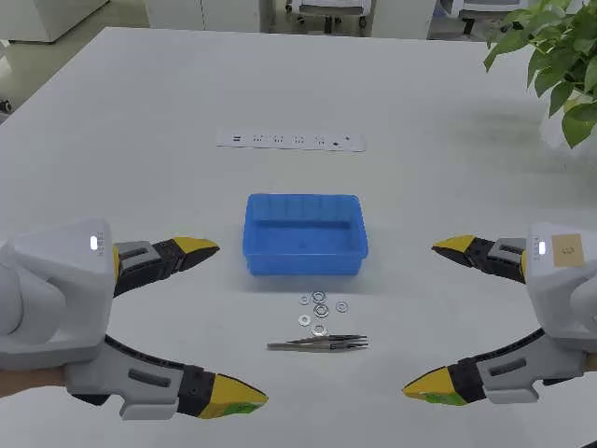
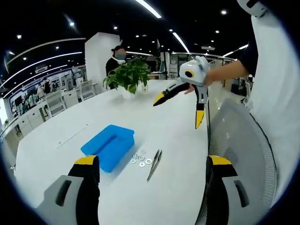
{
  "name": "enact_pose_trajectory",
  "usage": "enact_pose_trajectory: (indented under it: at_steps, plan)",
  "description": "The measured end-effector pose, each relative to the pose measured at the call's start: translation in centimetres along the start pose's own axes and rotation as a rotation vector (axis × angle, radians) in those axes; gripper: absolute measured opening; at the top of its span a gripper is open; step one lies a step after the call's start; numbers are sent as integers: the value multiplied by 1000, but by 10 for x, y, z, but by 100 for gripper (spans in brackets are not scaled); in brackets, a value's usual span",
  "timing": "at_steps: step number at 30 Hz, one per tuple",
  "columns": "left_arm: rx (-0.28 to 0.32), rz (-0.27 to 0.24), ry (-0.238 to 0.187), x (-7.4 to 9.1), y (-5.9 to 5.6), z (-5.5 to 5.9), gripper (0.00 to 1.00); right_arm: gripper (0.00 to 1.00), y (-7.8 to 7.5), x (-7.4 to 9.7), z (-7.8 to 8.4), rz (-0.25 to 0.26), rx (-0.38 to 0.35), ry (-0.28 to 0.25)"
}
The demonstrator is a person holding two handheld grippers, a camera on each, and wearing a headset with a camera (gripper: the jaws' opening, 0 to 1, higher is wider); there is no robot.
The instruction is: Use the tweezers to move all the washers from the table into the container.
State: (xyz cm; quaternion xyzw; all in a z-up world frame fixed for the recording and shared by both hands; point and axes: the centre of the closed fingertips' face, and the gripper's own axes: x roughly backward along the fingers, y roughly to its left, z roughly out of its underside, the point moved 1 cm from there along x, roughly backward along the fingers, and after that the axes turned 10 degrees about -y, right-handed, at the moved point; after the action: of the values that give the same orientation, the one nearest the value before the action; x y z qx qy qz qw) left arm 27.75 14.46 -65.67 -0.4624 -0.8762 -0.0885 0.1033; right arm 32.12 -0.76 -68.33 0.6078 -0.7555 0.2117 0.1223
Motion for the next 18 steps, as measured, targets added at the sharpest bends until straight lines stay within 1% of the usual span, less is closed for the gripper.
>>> enact_pose_trajectory:
  at_steps: [5, 10, 14, 18]
  plan:
    - [6, -5, -8, 0, 1, 1, 100, 94, 2, -2, 0, -5, -2, 4]
    - [13, 9, 14, -1, -2, 8, 100, 93, 2, -3, 1, -9, -7, 7]
    - [20, 26, 9, -2, -5, 9, 100, 93, 1, -4, 0, -7, -11, 4]
    - [3, 28, 21, -4, -3, 10, 100, 93, 0, -4, 2, -5, -17, 9]
